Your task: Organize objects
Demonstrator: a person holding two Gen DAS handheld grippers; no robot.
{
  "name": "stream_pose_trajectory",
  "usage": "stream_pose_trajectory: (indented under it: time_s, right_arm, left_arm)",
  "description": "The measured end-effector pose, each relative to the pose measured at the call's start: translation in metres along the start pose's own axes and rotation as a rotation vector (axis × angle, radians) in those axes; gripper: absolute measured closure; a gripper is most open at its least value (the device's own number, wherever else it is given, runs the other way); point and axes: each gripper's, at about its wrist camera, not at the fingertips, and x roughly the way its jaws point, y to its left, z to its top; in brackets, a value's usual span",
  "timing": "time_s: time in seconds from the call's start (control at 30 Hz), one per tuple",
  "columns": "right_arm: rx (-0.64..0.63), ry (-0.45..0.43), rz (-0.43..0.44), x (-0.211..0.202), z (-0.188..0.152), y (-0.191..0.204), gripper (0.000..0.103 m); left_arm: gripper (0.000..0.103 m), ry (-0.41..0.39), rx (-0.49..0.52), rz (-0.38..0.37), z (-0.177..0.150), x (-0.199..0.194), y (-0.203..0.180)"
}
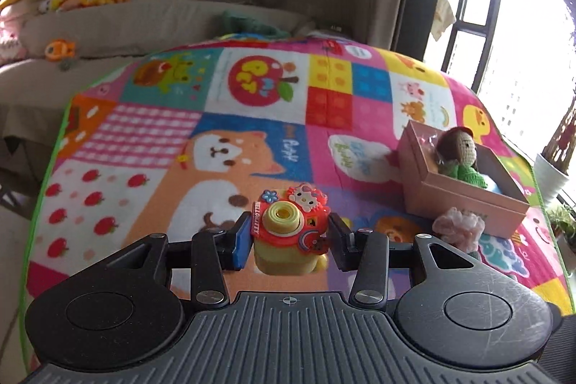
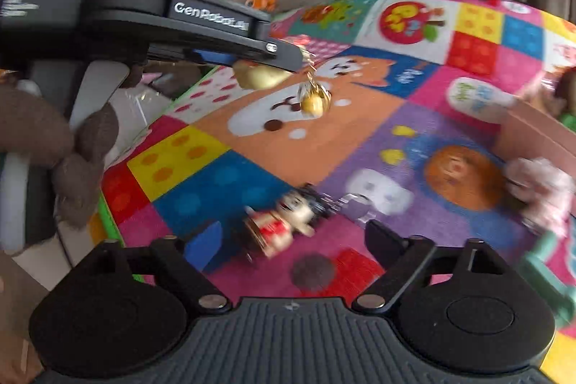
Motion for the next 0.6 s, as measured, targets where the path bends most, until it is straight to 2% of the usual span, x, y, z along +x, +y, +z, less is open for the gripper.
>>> stream_pose_trajectory:
  time_s: [0.03, 0.1, 0.13, 0.17, 0.23, 0.43, 0.6]
  right_arm:
    - [0.004, 0.017, 0.004, 0.007, 0.003, 0.001, 0.038]
    - [-0.011, 0.027, -0.008, 0.009, 0.002, 0.005, 0.05]
    - [-0.029, 0.032, -0.01, 0.007, 0.0, 0.006, 0.063]
    - [-0.045, 0.038, -0.006, 0.003, -0.002, 0.005, 0.068]
    - [-0.067, 0.047, -0.022, -0.004, -0.011, -0.001, 0.073]
    - [-0.069, 0.07, -0.121, -0.042, -0.036, -0.034, 0.074]
    - [-0.064, 0.056, -0.344, -0.065, -0.05, -0.066, 0.074]
  left_arm:
    - [0.055, 0.01, -0.001, -0.007, -0.004, 0.002, 0.001]
    - [0.055, 0.028, 0.003, -0.022, -0.011, 0.003, -0.002]
    - [0.055, 0.038, 0.006, -0.032, -0.014, 0.004, -0.003]
    - [0.055, 0.048, 0.009, -0.043, -0.017, 0.006, -0.006]
    - [0.055, 0.066, 0.02, -0.065, -0.024, 0.008, -0.014]
    - [0.055, 0.091, 0.042, -0.141, -0.035, 0.014, -0.038]
    - [0.055, 0.103, 0.052, -0.164, -0.038, 0.019, -0.049]
